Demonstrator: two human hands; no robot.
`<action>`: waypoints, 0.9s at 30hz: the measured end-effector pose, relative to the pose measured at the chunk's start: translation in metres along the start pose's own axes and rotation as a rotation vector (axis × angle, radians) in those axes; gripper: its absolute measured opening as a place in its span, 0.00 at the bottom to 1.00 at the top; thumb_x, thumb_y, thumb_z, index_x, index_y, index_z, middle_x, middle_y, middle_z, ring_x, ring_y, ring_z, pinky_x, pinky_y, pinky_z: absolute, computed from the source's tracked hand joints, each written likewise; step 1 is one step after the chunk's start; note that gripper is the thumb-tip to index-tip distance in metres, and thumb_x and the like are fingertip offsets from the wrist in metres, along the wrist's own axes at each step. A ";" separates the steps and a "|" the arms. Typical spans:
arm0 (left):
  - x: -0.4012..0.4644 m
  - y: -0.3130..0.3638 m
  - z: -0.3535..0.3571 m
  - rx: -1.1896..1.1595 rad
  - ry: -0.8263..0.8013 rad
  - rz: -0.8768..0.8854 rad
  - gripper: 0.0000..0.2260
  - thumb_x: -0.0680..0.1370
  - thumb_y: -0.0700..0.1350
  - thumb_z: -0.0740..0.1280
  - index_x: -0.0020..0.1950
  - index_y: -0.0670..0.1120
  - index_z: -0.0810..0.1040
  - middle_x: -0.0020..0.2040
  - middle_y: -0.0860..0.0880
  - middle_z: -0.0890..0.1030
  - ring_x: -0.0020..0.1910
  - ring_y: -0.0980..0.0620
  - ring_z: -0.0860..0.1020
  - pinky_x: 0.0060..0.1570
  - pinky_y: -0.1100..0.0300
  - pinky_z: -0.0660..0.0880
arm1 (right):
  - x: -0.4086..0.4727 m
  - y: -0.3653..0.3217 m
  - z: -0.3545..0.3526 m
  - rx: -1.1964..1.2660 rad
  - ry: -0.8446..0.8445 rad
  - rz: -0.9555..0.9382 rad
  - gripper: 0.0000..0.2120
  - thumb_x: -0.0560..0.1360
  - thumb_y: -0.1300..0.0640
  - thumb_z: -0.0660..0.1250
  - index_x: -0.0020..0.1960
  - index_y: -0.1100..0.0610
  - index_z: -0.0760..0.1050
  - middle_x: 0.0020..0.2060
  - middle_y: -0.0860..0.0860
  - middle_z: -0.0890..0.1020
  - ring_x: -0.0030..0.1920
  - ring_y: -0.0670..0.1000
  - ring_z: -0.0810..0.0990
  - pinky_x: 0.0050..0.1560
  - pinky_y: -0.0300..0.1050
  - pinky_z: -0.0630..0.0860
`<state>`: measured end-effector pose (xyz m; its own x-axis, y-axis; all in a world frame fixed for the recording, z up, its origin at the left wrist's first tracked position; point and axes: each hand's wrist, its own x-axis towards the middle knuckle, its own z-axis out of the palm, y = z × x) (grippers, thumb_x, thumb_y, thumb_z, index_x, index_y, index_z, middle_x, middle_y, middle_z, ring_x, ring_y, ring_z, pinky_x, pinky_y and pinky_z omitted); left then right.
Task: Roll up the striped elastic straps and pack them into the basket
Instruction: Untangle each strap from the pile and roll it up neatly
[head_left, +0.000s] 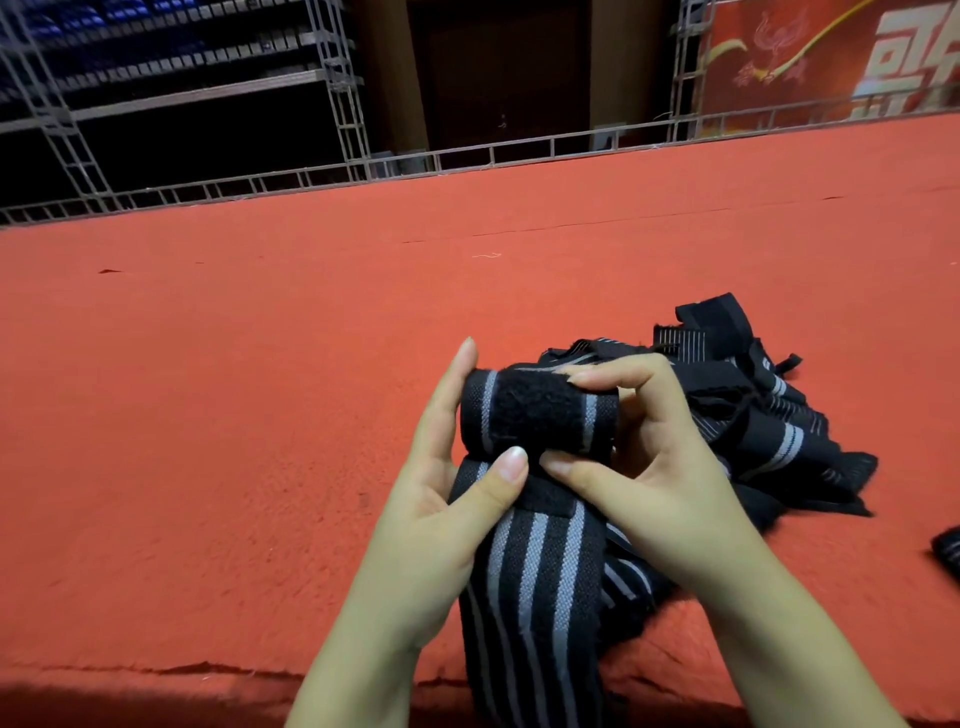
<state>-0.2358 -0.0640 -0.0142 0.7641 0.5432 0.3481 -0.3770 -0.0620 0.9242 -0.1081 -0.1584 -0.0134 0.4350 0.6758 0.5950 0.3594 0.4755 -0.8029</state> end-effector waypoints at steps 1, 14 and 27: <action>0.000 0.000 0.000 -0.007 -0.001 -0.008 0.27 0.75 0.40 0.67 0.67 0.67 0.70 0.54 0.52 0.85 0.50 0.51 0.84 0.46 0.58 0.80 | -0.001 0.001 -0.001 0.020 -0.006 -0.005 0.19 0.66 0.57 0.73 0.52 0.40 0.71 0.56 0.49 0.79 0.59 0.52 0.78 0.62 0.53 0.74; 0.002 0.000 0.003 -0.025 0.058 0.034 0.20 0.70 0.62 0.71 0.56 0.54 0.72 0.45 0.52 0.84 0.41 0.56 0.82 0.40 0.63 0.79 | -0.004 0.002 0.004 0.204 0.024 -0.038 0.11 0.73 0.40 0.68 0.47 0.47 0.78 0.57 0.52 0.81 0.62 0.53 0.77 0.64 0.49 0.71; -0.003 -0.006 0.003 0.119 0.056 0.127 0.20 0.71 0.55 0.66 0.62 0.67 0.72 0.60 0.54 0.81 0.58 0.51 0.80 0.55 0.59 0.77 | -0.009 0.000 0.012 0.046 0.025 -0.012 0.16 0.72 0.43 0.67 0.58 0.46 0.76 0.63 0.43 0.76 0.68 0.43 0.70 0.64 0.34 0.67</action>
<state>-0.2348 -0.0675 -0.0201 0.6825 0.5704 0.4570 -0.4014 -0.2300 0.8866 -0.1215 -0.1575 -0.0191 0.4519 0.6555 0.6051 0.3266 0.5096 -0.7960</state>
